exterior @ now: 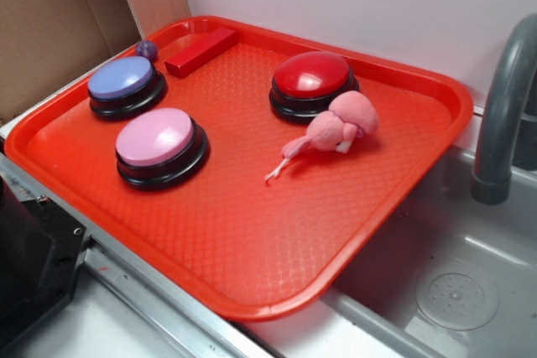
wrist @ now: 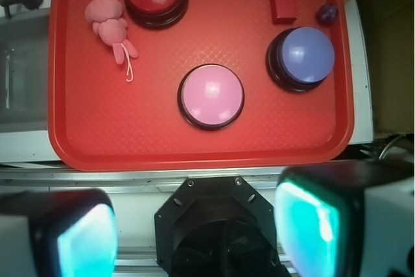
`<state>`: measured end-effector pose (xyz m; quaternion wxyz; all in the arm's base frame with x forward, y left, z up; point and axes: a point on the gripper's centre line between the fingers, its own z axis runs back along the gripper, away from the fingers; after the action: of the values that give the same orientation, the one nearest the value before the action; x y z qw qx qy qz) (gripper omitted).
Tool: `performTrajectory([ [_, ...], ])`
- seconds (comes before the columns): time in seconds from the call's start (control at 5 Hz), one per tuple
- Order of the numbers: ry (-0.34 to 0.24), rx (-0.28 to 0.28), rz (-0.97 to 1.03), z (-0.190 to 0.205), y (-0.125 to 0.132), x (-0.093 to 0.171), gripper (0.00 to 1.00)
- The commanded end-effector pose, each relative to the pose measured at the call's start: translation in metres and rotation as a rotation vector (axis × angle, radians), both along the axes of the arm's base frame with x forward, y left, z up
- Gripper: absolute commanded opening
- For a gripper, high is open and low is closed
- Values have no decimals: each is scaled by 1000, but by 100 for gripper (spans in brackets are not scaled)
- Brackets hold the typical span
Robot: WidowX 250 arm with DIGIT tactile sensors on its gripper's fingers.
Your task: Push the pink button.
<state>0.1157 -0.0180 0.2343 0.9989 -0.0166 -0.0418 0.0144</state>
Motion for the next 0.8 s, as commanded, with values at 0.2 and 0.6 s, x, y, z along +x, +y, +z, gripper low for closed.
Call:
performTrajectory([
  [0.2, 93, 61, -252, -33, -40, 50, 100],
  [0.6, 184, 116, -648, -131, -40, 66, 100],
])
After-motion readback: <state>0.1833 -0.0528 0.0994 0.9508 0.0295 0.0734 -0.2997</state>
